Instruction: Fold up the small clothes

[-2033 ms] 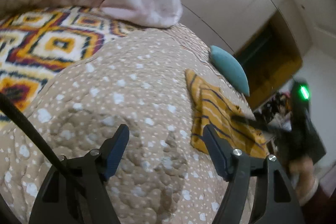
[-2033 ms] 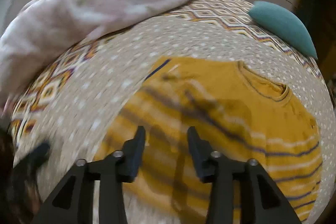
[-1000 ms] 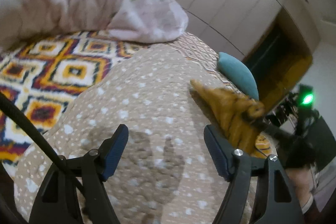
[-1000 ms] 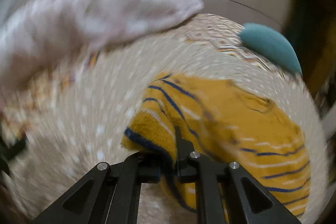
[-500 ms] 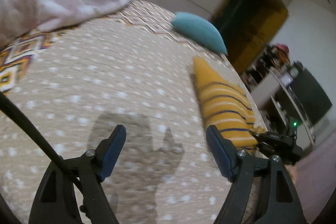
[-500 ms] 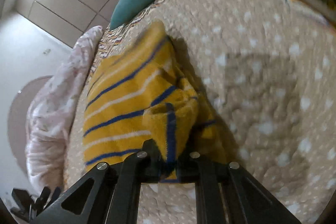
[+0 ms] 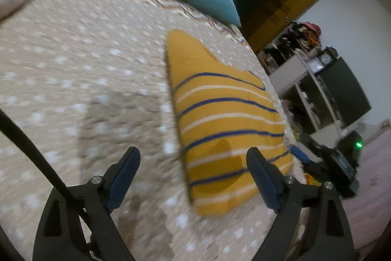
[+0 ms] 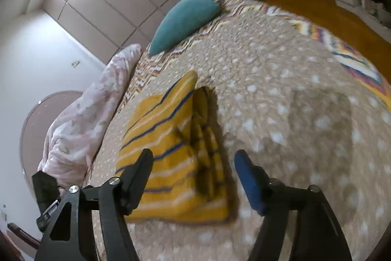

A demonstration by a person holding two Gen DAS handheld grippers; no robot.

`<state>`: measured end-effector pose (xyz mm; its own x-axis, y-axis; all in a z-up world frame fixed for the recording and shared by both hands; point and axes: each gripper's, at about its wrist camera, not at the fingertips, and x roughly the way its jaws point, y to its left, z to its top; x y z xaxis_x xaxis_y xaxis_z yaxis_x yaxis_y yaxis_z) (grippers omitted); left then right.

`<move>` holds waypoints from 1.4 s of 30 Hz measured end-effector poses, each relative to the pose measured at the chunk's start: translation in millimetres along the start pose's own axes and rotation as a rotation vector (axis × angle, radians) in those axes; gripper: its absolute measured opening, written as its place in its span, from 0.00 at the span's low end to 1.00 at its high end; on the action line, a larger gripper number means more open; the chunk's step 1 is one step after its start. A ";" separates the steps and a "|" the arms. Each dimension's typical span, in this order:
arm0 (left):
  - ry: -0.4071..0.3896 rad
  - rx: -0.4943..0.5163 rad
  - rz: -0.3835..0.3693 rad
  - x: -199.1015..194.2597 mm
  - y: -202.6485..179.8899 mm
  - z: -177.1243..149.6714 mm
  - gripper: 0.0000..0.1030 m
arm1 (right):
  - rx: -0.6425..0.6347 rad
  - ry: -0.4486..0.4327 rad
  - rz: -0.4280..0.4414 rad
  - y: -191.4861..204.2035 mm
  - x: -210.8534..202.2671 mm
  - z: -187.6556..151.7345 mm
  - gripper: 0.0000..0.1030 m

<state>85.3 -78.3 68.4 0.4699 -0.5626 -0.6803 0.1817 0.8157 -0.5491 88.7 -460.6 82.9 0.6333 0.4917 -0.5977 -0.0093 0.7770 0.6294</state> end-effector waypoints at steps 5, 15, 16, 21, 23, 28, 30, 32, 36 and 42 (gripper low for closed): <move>0.120 0.042 -0.058 55.5 -12.9 8.8 0.86 | 0.039 0.127 0.057 -7.3 75.5 31.9 0.74; 0.108 0.053 -0.098 12.2 -23.9 31.6 0.40 | 0.014 0.159 0.219 41.3 100.0 52.5 0.40; 0.091 0.066 -0.106 -0.1 -26.1 35.8 0.40 | -0.003 0.145 0.236 48.4 93.1 53.9 0.40; 0.087 0.112 0.024 -3.2 -24.7 24.7 0.47 | -0.073 0.138 0.205 63.8 97.6 41.0 0.42; 0.141 0.095 0.105 17.3 -12.4 11.7 0.51 | -0.062 0.166 0.097 53.1 114.5 27.1 0.42; 0.166 -0.003 0.075 28.6 15.7 -23.8 0.63 | -0.015 0.179 0.048 28.3 110.0 1.9 0.60; 0.150 -0.024 0.066 17.1 18.0 -27.6 0.63 | -0.036 0.170 0.029 30.5 97.9 1.4 0.60; 0.114 -0.014 0.088 -0.9 18.0 -35.3 0.63 | -0.080 0.127 -0.012 43.5 76.9 5.4 0.59; 0.005 0.067 0.182 -38.5 17.7 -61.0 0.70 | -0.126 0.039 0.039 67.8 36.2 13.1 0.51; -0.037 0.129 0.434 -52.1 49.0 -96.0 0.72 | -0.120 0.119 0.194 90.9 51.0 -5.4 0.45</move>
<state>-13.2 -21.9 30.3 0.5566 -0.1616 -0.8149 0.0662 0.9864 -0.1504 116.0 -362.8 106.9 0.5152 0.6736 -0.5300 -0.2178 0.7010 0.6791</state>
